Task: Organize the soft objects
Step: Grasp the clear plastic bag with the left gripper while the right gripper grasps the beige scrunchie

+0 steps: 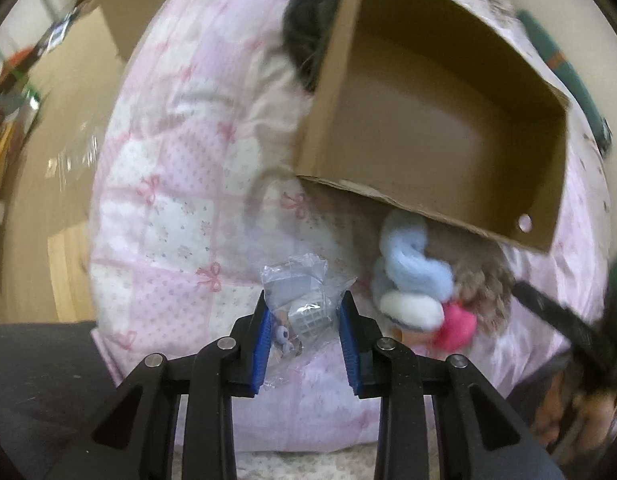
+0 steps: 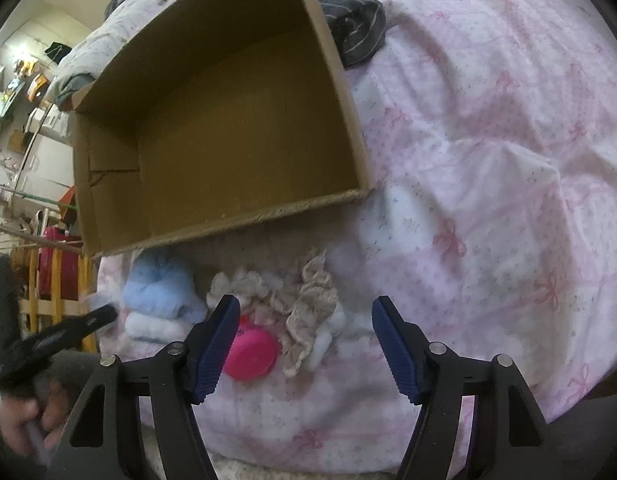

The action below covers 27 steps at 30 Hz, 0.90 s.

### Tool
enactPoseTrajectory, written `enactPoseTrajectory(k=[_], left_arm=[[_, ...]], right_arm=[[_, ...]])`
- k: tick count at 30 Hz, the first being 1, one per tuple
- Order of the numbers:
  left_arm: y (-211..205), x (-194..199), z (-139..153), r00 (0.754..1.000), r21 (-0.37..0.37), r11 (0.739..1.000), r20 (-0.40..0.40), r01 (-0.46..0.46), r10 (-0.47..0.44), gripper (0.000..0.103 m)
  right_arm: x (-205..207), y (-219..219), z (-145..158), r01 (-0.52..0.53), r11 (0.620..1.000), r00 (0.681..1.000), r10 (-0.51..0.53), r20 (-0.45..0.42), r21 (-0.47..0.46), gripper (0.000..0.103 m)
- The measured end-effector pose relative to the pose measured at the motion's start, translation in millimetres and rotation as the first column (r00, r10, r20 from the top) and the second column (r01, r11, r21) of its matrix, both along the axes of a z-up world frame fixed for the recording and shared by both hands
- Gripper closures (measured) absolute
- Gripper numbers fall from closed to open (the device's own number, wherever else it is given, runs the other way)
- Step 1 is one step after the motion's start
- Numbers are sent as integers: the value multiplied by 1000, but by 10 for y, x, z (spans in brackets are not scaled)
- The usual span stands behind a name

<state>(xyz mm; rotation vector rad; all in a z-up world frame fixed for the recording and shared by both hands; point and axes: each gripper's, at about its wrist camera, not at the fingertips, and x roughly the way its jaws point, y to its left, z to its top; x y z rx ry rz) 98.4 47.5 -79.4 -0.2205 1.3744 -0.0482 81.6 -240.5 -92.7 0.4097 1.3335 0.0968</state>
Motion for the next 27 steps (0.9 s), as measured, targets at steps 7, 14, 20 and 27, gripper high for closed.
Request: enactPoseTrajectory(k=[7,14,20,27], left_arm=[[25,-40,-109,1000,-19,1000,-1,-11,11,75],[-120,5,-128,1000,-5,1000,11,9,-9,75],[-76,-37,-71,1000,-3,1000,29,-1,1,75],[-99,-74,-2,999,25,1000,43,-3,2,75]], right_arm=[[126,15,-286,12,1000,996,-12,-94,3,50],[95,166,-215,-40,998,999,38,-35,-52,94],[-135,109,162,-13,997,995,5,101,74,94],[-404,262,492,-102,981,972,63,227,166,94]])
